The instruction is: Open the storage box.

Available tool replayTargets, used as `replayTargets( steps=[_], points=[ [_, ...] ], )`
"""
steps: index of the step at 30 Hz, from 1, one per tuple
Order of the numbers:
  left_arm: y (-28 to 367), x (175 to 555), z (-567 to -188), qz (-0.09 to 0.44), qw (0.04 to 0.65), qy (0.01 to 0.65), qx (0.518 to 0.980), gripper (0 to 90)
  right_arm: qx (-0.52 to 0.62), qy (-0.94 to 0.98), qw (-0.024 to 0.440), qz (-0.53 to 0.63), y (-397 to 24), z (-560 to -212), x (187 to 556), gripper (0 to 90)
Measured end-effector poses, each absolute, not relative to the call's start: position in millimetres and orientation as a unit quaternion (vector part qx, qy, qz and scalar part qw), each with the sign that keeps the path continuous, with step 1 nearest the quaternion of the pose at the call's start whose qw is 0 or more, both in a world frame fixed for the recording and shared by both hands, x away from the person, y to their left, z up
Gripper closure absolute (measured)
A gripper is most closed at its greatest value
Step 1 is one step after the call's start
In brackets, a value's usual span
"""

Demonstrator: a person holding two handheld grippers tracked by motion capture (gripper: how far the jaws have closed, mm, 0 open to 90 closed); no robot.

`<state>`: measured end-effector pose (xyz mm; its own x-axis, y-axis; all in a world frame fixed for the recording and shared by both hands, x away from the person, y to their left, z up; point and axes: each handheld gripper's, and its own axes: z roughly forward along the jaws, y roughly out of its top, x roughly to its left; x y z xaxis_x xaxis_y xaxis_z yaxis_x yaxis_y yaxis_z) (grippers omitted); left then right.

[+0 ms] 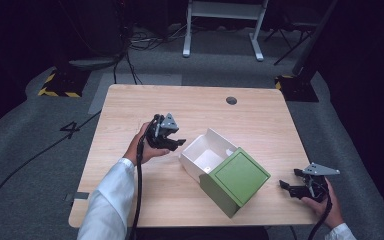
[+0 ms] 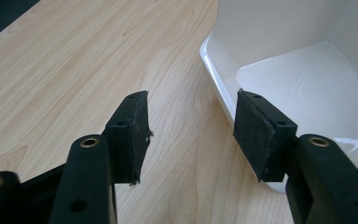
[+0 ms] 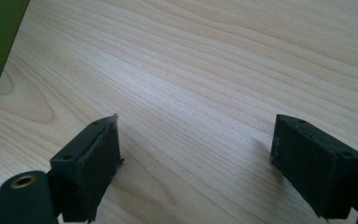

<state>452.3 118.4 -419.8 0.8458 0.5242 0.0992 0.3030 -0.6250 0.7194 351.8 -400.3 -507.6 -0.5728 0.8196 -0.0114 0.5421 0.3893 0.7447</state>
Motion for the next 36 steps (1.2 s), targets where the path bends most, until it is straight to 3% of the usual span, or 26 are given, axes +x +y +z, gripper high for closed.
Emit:
replayTargets(
  steps=[18, 36],
  points=[
    [136.6, 439.6, -411.9, 0.184, 0.327, 0.255, 0.891, 16.7, 0.420, 0.811, 0.193, 0.359, -400.3, -507.7, 351.8, 15.6],
    [158.5, 405.7, -414.8, 0.224, 0.296, 0.249, 0.894, 17.6, 0.420, 0.811, 0.193, 0.359, -400.3, -507.6, 351.9, 15.6]
  ],
)
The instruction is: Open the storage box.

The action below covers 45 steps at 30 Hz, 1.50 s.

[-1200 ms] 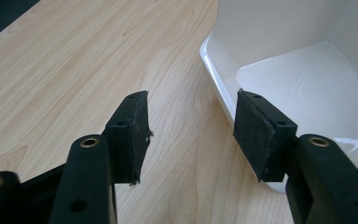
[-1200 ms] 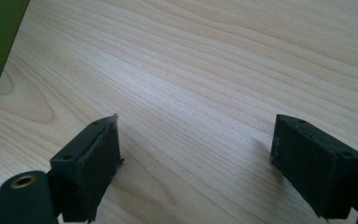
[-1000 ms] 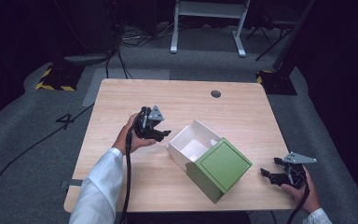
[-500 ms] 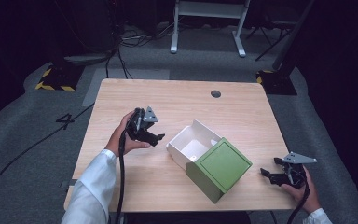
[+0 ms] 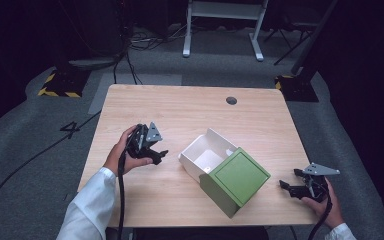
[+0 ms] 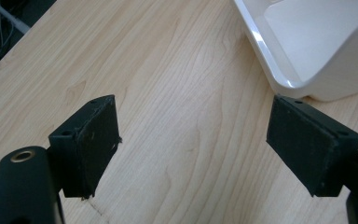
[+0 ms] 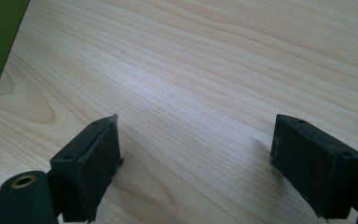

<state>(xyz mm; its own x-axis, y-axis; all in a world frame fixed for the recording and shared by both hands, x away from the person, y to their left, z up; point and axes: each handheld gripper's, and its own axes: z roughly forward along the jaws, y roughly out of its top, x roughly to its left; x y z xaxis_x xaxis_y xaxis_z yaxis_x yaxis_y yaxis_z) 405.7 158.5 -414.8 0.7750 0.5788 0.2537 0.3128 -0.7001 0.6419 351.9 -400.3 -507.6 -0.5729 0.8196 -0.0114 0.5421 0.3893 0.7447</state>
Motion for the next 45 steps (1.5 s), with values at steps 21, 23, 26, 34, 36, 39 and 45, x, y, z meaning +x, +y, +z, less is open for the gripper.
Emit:
replayTargets(
  steps=[21, 23, 26, 34, 36, 39, 45],
  points=[
    [195.4, 358.6, -453.7, 0.240, 0.276, 0.270, 0.891, 18.0, 0.420, 0.811, 0.193, 0.359, -400.3, -507.7, 351.8, 15.7],
    [197.0, 355.7, -459.9, 0.239, 0.267, 0.272, 0.893, 17.9, 0.420, 0.811, 0.193, 0.359, -400.3, -507.7, 351.8, 15.7],
    [202.3, 351.0, -466.7, 0.235, 0.269, 0.283, 0.890, 17.7, 0.420, 0.811, 0.193, 0.359, -400.4, -507.7, 351.9, 15.7],
    [221.2, 341.4, -483.5, 0.202, 0.309, 0.329, 0.869, 17.8, 0.420, 0.811, 0.193, 0.359, -400.3, -507.7, 351.8, 15.7],
    [225.8, 340.8, -487.4, 0.193, 0.311, 0.348, 0.863, 17.8, 0.420, 0.811, 0.193, 0.359, -400.3, -507.6, 351.7, 15.7],
    [233.8, 339.6, -494.0, 0.176, 0.321, 0.368, 0.855, 18.0, 0.420, 0.811, 0.194, 0.359, -400.2, -507.6, 351.7, 15.7],
    [247.8, 336.3, -506.8, 0.157, 0.344, 0.393, 0.838, 18.5, 0.419, 0.811, 0.194, 0.359, -400.2, -507.6, 351.7, 15.8]
  ],
)
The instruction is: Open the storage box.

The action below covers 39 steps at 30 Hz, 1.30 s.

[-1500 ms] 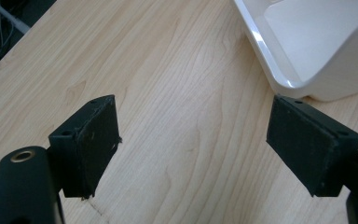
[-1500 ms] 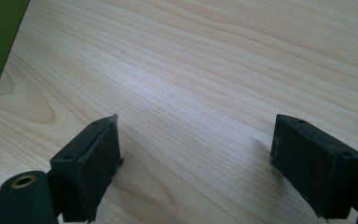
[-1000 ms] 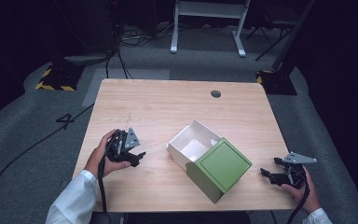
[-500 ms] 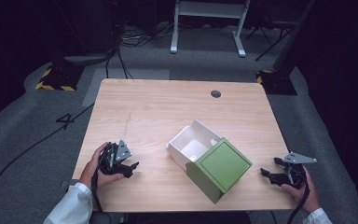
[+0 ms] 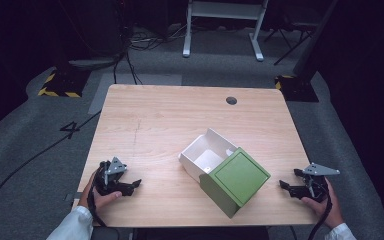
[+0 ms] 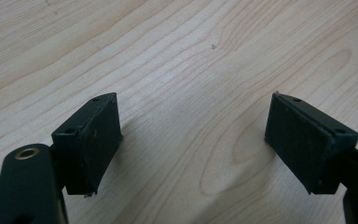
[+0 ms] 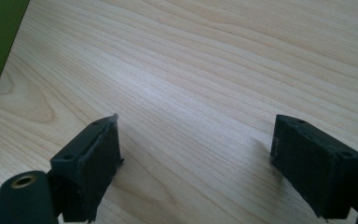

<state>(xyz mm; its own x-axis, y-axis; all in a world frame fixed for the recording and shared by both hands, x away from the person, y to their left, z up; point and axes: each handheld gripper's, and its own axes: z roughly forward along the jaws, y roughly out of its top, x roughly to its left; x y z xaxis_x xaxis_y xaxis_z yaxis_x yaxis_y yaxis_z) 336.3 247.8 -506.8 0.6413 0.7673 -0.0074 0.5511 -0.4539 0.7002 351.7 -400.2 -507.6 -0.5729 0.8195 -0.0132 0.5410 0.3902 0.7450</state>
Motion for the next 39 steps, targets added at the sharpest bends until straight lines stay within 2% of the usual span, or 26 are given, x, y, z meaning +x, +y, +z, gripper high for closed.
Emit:
replayTargets(
  steps=[39],
  points=[
    [249.6, 335.6, -507.0, 0.160, 0.342, 0.394, 0.838, 18.3, 0.421, 0.810, 0.194, 0.359, -400.2, -507.7, 351.1, 15.7]
  ],
)
